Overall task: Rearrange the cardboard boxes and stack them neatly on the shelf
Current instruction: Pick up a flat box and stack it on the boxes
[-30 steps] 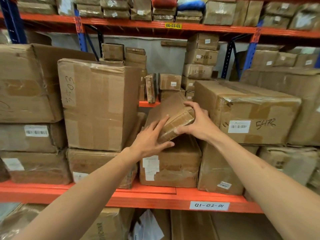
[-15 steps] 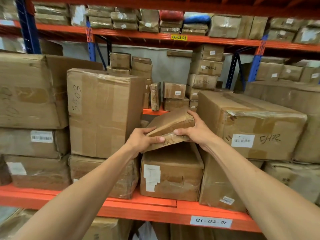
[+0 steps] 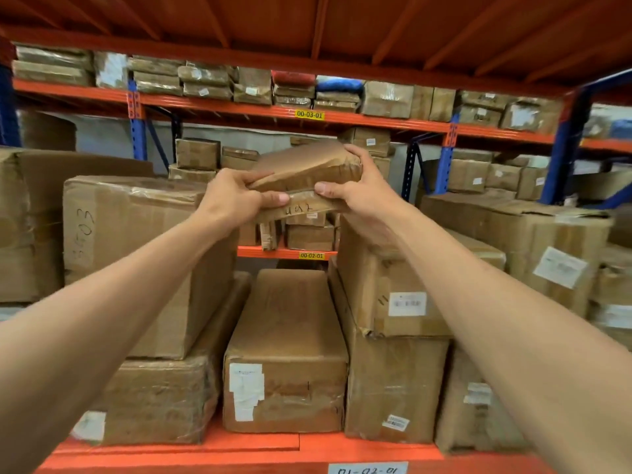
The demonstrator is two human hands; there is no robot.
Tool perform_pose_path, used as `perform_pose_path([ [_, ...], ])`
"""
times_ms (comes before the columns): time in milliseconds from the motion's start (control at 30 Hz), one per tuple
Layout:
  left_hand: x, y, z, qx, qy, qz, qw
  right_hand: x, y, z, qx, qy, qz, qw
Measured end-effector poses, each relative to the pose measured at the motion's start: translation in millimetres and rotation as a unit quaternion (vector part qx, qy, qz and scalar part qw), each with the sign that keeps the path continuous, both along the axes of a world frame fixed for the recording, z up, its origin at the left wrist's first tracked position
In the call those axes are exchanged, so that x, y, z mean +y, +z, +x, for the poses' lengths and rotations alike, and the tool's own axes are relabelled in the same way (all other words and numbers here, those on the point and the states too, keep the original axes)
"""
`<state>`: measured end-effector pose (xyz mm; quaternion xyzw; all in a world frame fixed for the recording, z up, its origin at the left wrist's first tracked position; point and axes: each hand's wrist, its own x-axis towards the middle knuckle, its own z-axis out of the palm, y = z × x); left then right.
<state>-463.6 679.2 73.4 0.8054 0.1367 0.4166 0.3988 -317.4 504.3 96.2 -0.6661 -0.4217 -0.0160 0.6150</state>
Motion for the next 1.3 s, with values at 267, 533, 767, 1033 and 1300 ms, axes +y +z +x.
perform_pose_path([
  [267, -123, 54, 57, 0.039, -0.008, 0.136, 0.990, -131, 12, 48, 0.066, -0.065, 0.028, 0.995],
  [533, -197, 2, 114, 0.091, -0.011, 0.155, 0.984, -216, -41, 71, -0.022, -0.205, -0.064, 0.976],
  [767, -189, -10, 114, 0.097, -0.037, 0.161, 0.981, -214, -34, 81, -0.181, -0.314, -0.175, 0.915],
  [1033, -193, -15, 121, 0.103, -0.001, 0.184, 0.978, -209, -26, 89, -0.248, -0.376, -0.241, 0.859],
  [1300, -193, -30, 111, 0.127, 0.005, 0.189, 0.974, -212, -22, 67, -0.289, -0.399, -0.323, 0.808],
])
